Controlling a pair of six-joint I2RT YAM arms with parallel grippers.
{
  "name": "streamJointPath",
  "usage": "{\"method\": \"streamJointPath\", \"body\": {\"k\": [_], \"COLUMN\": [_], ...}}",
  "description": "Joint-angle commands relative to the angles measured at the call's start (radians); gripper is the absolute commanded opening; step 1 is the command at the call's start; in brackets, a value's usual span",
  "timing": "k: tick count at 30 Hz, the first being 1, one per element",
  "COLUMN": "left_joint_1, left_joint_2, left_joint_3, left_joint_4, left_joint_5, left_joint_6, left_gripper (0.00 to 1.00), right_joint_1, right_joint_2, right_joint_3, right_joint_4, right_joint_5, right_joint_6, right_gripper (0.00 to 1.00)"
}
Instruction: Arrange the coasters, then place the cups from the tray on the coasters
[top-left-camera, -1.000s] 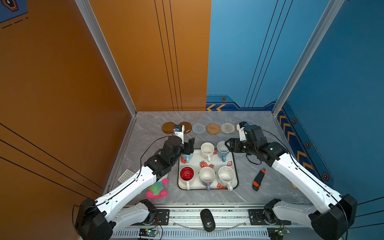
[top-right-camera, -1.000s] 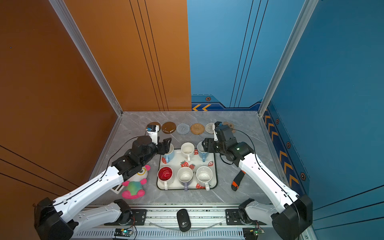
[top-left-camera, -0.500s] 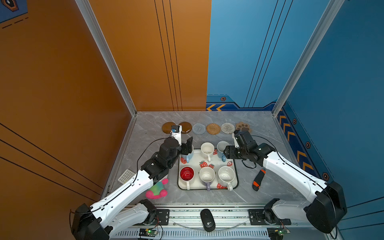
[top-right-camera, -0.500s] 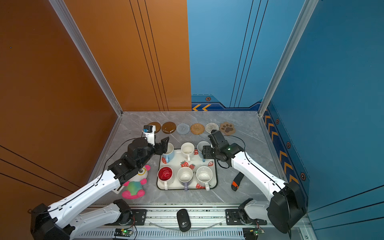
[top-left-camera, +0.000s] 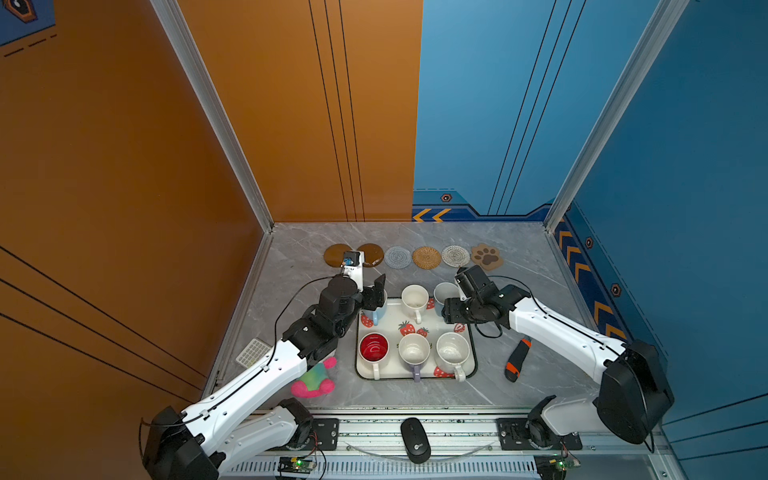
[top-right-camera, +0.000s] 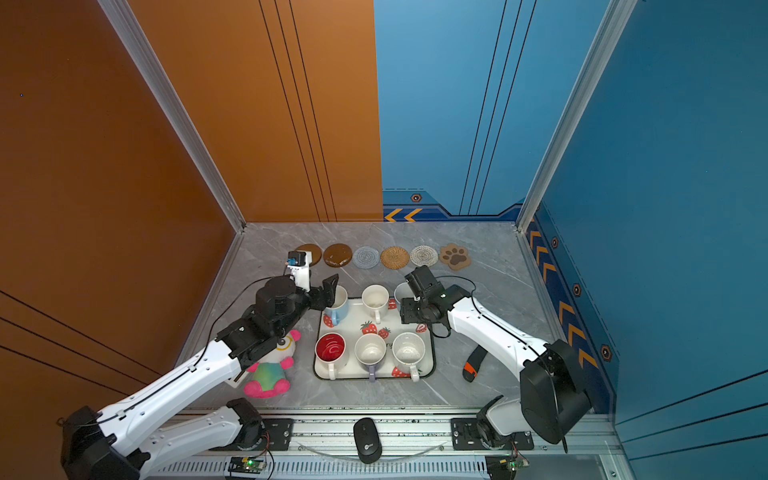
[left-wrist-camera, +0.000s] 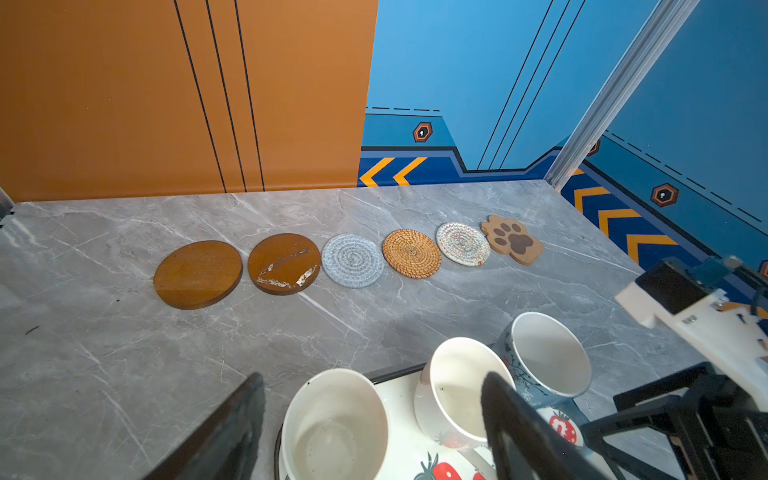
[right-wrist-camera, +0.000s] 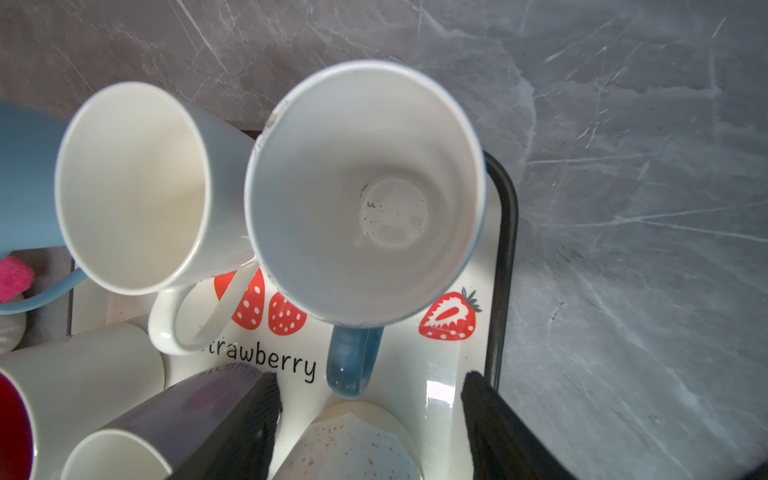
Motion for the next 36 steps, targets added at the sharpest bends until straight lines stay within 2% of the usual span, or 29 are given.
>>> {"method": "streamJointPath", "body": {"k": [1, 5, 12, 20, 36], "left_joint_1": [-0.009, -0.008, -0.008, -0.006, 0.004], "left_joint_2": [-0.009, -0.008, -0.006, -0.004, 0.001], "left_joint_3": [-0.017, -0.020, -0.024, -0.029, -0.038], "left_joint_4": [0.022, 0.024, 0.027, 0.029, 0.035], "left_joint_5": [-0.023, -0.025, -0.031, -0.035, -0.039], "left_joint_6": [0.019, 0.022, 0.027, 0.031, 0.038], "left_gripper": [0.83, 0.83, 0.84, 0.84, 0.85], "right_joint_1": [0.014, 0.025, 0.041, 0.063, 0.087], "right_joint_2": [0.024, 0.046, 0.083, 0.128, 0.174], "right_joint_3": [0.006, 0.016, 0.042, 0.077, 0.108], "right_joint_4": [0.021, 0.019, 0.018, 0.007, -0.011], "right_joint_5": [0.035, 0.049, 0.080, 0.134, 0.199], "right_joint_6": [0.021, 0.020, 0.019, 0.019, 0.020], "right_gripper": [0.66, 0.64, 0.52, 0.43, 0.35]}}
